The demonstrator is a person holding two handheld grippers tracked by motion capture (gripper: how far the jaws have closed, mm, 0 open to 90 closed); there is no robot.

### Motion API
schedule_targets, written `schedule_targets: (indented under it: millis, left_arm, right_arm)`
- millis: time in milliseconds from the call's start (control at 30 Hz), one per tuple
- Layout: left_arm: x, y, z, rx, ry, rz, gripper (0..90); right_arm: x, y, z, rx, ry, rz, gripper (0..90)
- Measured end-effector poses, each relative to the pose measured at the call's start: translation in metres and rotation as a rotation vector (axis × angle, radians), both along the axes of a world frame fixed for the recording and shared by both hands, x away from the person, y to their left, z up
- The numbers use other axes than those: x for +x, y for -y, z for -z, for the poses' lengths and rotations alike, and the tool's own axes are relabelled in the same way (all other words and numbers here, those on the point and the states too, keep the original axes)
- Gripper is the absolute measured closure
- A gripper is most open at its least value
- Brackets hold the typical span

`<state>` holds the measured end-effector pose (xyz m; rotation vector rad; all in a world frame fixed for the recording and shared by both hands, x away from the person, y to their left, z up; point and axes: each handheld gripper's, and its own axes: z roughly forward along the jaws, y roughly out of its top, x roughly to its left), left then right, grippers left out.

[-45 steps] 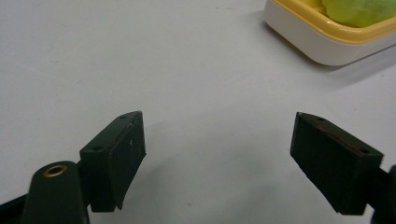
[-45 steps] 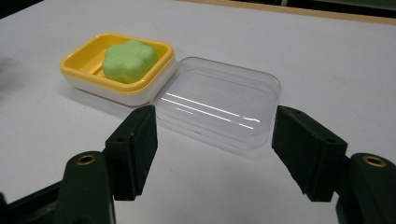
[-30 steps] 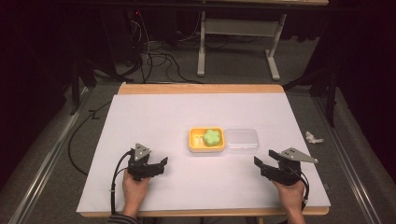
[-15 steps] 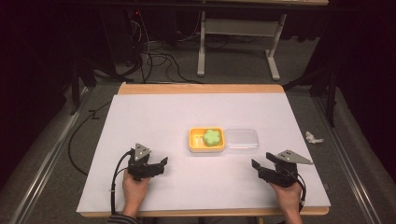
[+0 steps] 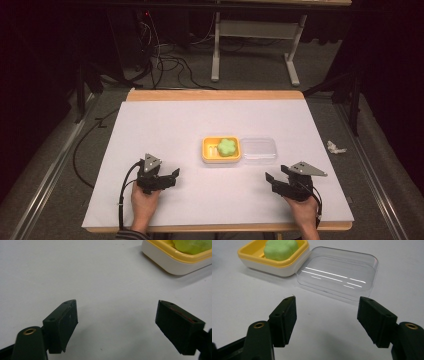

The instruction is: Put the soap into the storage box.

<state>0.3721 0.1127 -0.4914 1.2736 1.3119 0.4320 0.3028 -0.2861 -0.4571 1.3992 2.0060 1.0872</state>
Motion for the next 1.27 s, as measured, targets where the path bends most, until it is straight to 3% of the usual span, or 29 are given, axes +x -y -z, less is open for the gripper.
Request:
schedule_targets:
  millis: [1067, 1267]
  left_arm:
    - [-0.001, 0.000, 0.000, 0.000, 0.006, 0.004, 18.6]
    - [-0.001, 0.000, 0.000, 0.001, 0.007, 0.002, 18.6]
  right_arm:
    - [0.009, -0.017, 0.022, -0.072, -0.051, 0.001, 32.5]
    - [0.010, -0.022, 0.023, -0.124, -0.063, -0.011, 32.0]
